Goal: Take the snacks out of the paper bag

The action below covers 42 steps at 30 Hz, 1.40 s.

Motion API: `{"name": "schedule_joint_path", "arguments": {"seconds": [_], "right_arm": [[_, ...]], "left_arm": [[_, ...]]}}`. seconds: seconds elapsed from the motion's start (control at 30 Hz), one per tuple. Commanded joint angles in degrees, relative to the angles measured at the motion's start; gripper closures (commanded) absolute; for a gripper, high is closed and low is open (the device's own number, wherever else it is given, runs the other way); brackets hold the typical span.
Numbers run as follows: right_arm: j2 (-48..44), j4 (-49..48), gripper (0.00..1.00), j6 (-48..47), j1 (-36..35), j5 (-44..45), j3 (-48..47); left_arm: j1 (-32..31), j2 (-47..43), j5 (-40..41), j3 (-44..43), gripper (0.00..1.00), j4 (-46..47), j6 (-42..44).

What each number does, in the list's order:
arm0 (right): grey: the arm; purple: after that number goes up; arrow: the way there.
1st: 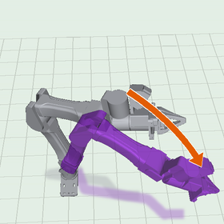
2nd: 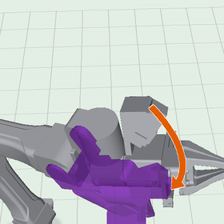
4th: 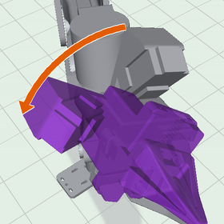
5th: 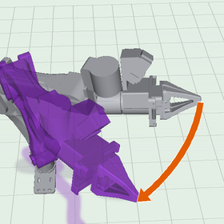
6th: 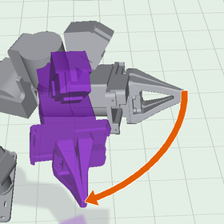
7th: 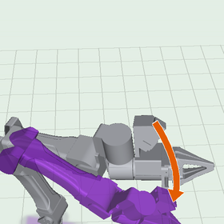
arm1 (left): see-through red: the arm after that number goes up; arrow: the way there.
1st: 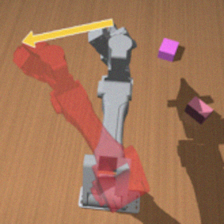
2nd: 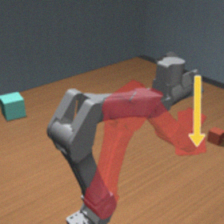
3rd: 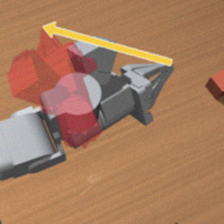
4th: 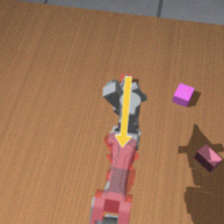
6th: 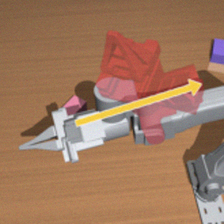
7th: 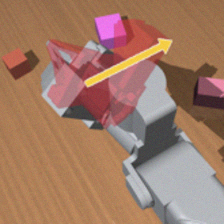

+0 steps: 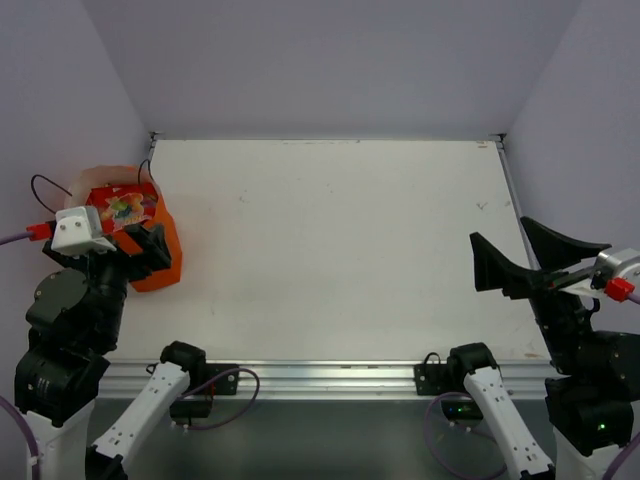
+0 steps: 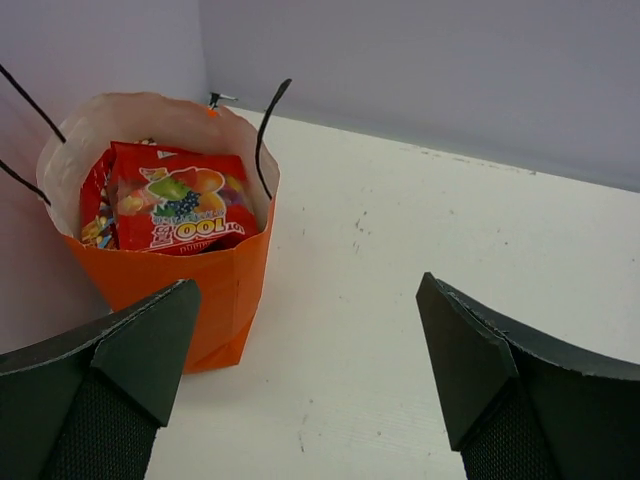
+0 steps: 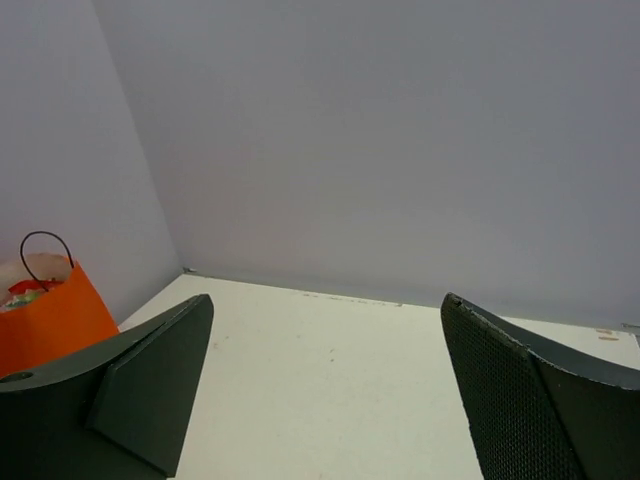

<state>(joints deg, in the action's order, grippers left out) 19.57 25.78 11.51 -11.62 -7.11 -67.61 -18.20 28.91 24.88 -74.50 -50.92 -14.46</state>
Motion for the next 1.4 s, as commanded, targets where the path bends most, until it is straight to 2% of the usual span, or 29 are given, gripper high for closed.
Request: {"name": "schedule_joint_path", "arguments": {"seconds": [0.0,0.23,0.47,0.53,0.63,0.8,0.9,0.93,1.0,1.03,1.2,1.23,1.3,1.37], "right_arm": [[1.61,0.41,0.01,1.15,-0.25,-1.58,-0.24],[4.59,4.35,0.01,2.2,-0.25,-9.21,0.29],[7.06,7.36,0.01,5.1,-0.25,-12.92,2.31],[6.71,6.05,0.01,6.07,-0.25,-13.97,3.62],[6.09,4.37,0.01,7.12,-0.25,-16.87,5.12],[4.78,3.14,0.01,7.92,-0.51,-18.46,7.14],[4.25,2.87,0.01,8.09,-0.77,-18.29,8.72],[3.98,2.87,0.01,8.09,-0.78,-18.11,9.08],[3.54,3.31,0.01,8.0,-0.95,-17.59,9.17],[3.28,3.4,0.01,7.66,-1.04,-17.06,9.17],[2.93,3.4,0.01,7.39,-1.3,-15.91,9.69],[2.93,3.31,0.01,7.48,-1.39,-15.91,10.04],[2.93,3.31,0.01,7.48,-1.39,-15.91,10.05],[2.75,3.31,0.01,7.39,-1.39,-15.83,9.96]], "left_arm": [[-0.52,1.94,2.27,-1.53,0.0,-2.35,-1.89],[-0.53,10.72,-0.89,0.06,0.0,-2.78,-3.2],[0.09,23.19,11.56,-1.7,0.0,2.48,-1.54],[2.36,25.75,11.51,-1.35,0.0,5.37,0.3],[14.73,29.97,0.73,0.49,0.0,10.48,1.8],[18.01,34.19,0.88,3.48,0.01,18.38,4.17],[20.04,38.06,-5.27,4.36,0.11,21.63,4.26],[20.04,39.11,-6.5,4.8,0.23,22.61,4.26],[20.04,39.65,-9.5,5.5,0.37,24.54,4.53],[19.95,40.17,-9.94,5.51,0.5,24.72,4.61],[19.95,41.93,-11.96,4.98,0.79,24.38,7.34],[19.95,42.11,-13.1,4.8,0.89,24.29,7.43],[19.95,42.2,-15.46,4.71,1.0,24.2,7.34],[19.43,42.11,-20.3,4.45,1.0,23.76,6.73]]}}
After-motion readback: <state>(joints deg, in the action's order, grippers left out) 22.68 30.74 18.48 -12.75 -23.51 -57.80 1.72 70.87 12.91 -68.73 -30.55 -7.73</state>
